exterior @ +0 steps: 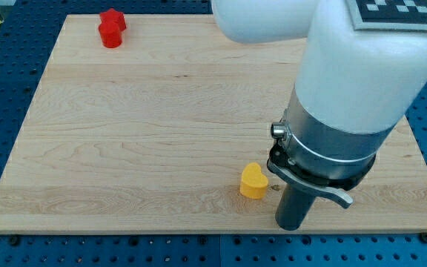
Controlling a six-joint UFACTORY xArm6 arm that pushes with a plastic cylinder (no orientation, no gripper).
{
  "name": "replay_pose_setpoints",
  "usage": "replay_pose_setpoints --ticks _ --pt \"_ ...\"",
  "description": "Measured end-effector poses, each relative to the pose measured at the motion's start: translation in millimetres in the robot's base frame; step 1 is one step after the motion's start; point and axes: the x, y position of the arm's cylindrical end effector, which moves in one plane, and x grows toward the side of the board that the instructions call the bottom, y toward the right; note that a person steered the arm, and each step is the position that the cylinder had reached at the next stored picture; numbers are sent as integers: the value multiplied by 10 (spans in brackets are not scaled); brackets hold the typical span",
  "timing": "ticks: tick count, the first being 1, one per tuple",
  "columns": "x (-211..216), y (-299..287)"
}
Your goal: Move the yellow heart towards up below diagonally to the green circle
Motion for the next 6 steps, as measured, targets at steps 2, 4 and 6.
replay_pose_setpoints --ticks 2,4,6 --pt "-133 -173" --pt "-329 -270" --pt "-481 -548"
